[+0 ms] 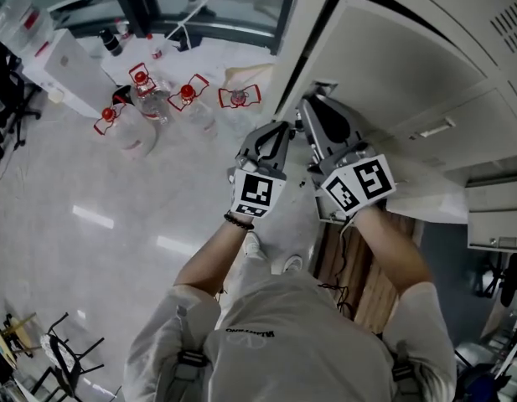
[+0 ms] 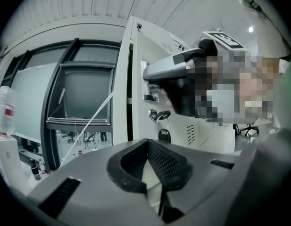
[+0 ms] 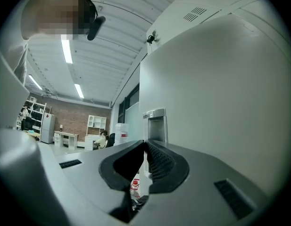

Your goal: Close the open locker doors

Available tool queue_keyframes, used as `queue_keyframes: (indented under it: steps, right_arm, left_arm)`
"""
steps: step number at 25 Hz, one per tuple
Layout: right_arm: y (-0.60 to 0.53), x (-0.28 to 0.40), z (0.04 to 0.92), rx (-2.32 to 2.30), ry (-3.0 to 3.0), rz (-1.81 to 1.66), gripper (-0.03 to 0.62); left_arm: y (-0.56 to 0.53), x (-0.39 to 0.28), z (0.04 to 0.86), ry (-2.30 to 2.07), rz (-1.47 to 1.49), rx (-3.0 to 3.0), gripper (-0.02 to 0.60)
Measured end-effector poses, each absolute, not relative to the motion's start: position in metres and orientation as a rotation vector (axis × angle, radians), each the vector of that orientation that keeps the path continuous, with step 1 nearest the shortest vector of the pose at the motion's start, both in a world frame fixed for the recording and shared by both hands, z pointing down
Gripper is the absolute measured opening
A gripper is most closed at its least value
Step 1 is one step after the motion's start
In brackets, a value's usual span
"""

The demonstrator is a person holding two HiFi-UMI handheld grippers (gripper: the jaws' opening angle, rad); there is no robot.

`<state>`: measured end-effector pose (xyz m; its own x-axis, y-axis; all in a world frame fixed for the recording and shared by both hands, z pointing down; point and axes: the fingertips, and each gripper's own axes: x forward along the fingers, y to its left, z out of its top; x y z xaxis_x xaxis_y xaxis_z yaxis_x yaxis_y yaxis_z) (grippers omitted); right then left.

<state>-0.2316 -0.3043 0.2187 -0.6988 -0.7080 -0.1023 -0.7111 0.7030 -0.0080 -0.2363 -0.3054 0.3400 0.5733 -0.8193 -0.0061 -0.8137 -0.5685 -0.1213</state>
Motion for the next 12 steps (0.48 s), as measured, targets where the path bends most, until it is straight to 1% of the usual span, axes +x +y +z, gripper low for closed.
queue_keyframes:
  steps: [12]
  right_arm:
    - [-0.341, -0.228, 0.219, -1.364, 2.702, 0.074, 0.031]
  left_arm:
    - [-0.344, -0.232, 0.343, 1.428, -0.051, -2.668, 0.005]
